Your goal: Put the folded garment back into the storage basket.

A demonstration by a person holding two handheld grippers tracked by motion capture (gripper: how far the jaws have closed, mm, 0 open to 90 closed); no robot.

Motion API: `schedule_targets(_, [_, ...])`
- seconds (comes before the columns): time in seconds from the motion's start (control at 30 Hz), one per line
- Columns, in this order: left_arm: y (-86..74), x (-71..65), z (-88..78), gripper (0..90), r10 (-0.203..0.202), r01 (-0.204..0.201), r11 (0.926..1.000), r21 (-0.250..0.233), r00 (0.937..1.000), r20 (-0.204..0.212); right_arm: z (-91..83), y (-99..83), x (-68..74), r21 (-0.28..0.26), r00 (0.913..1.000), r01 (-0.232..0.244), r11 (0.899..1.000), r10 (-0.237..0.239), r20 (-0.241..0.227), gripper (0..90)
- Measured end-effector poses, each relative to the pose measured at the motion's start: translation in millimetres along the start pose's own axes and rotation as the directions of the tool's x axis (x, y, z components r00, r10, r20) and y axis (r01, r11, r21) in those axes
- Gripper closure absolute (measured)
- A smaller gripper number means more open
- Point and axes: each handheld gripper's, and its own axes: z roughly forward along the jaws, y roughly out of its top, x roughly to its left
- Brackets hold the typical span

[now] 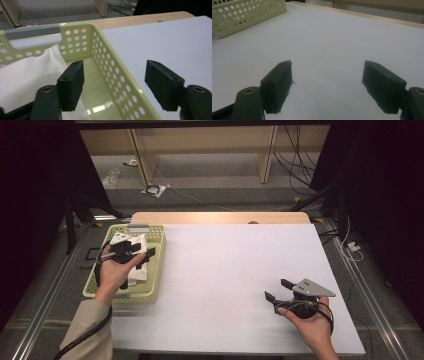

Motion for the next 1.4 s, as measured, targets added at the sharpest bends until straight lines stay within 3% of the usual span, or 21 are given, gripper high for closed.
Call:
schedule_targets(0.07, [0.0,-5.3,-2.7,28.9,0.029,-0.029,0.9996,-0.007,0.9995,0.012,0.5,-0.2,0.0,-0.005,1.0,0.0,1.0,0.0,-0.001,24.9])
schedule_targets(0.4, [-3.0,-26.4,-10.9,22.1,0.098,-0.094,0.9943,-0.051,0.9926,0.071,-0.3,0.3,-0.3,-0.001,1.0,0.002,1.0,-0.002,0.0,24.9])
schedule_targets(0.67, [-6.6,-45.0,-22.1,22.0,0.144,-0.131,0.9849,-0.113,0.9825,0.118,-0.8,0.5,-0.7,-0.002,1.0,0.003,1.0,-0.003,-0.002,24.9])
schedule_targets(0.87, [-15.5,-57.9,-26.3,23.4,0.199,-0.183,0.976,-0.118,0.9696,0.142,-0.5,0.7,0.1,-0.009,1.0,0.001,1.0,-0.001,-0.004,24.9])
schedule_targets(1.1, [-22.5,-71.0,-30.9,26.2,0.261,-0.245,0.9633,-0.109,0.9502,0.17,-1.0,0.7,-0.4,-0.003,1.0,0.004,1.0,-0.004,-0.005,24.9])
schedule_targets(1.23, [-28.1,-81.3,-30.0,27.1,0.313,-0.302,0.9494,-0.087,0.9295,0.195,-0.7,0.7,-0.3,-0.01,1.0,0.001,1.0,-0.001,-0.006,24.9])
schedule_targets(1.33, [-31.5,-86.3,-28.0,27.6,0.33,-0.323,0.944,-0.069,0.9203,0.21,-1.0,0.7,-0.1,-0.003,1.0,0.003,1.0,-0.003,-0.006,24.9])
schedule_targets(1.4, [-34.0,-90.1,-26.9,27.7,0.326,-0.321,0.9452,-0.06,0.9186,0.223,-0.7,0.7,0.2,-0.008,1.0,0.002,1.0,-0.002,-0.008,24.9])
